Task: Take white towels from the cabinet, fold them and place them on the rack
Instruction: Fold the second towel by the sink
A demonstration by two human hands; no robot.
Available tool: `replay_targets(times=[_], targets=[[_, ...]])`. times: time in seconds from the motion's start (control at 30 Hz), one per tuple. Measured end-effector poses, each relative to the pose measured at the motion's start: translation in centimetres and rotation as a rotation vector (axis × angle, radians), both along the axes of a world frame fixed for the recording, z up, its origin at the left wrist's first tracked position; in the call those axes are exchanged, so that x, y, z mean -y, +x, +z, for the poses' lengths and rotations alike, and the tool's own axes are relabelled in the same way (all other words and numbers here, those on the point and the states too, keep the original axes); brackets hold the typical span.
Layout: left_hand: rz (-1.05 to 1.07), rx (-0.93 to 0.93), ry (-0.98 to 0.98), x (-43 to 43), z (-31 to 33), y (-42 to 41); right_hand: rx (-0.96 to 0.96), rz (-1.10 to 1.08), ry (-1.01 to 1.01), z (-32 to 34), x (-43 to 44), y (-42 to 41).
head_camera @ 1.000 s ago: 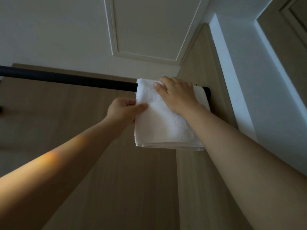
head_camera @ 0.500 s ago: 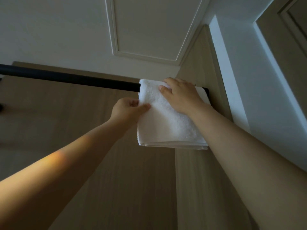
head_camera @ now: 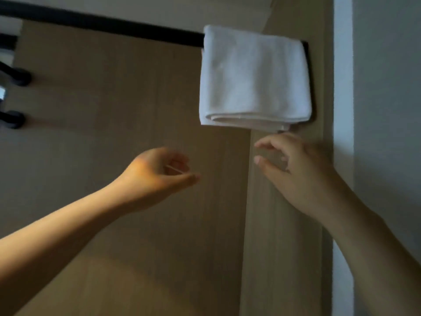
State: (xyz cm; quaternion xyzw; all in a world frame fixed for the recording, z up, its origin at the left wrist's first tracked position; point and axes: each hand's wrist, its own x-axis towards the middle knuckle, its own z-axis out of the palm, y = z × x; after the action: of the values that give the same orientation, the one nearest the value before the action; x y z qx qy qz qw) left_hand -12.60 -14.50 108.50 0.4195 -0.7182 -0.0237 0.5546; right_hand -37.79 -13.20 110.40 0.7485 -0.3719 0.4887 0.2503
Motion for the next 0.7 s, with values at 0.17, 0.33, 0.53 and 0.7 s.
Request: replay_targets(times=[0.17, 0.33, 0.53, 0.7], targets=[[0.077, 0.206, 0.052, -1.4, -9.7, 0.0, -0.059, -0.008, 0.250, -8.7, 1.1, -0.2], [0.108, 0.281, 0.155, -2.0, -17.9, -0.4, -0.098, 0.006, 0.447, -16.9, 1.8, 0.7], [0.131, 0.388, 0.317, -2.6, -26.4, 0.3, -0.229, 0.021, 0.708, -26.2, 2.0, 1.9], [0.127, 0.389, 0.504, -3.4, -31.8, 1.7, -0.299, -0.001, 0.928, -32.5, 2.0, 3.6]])
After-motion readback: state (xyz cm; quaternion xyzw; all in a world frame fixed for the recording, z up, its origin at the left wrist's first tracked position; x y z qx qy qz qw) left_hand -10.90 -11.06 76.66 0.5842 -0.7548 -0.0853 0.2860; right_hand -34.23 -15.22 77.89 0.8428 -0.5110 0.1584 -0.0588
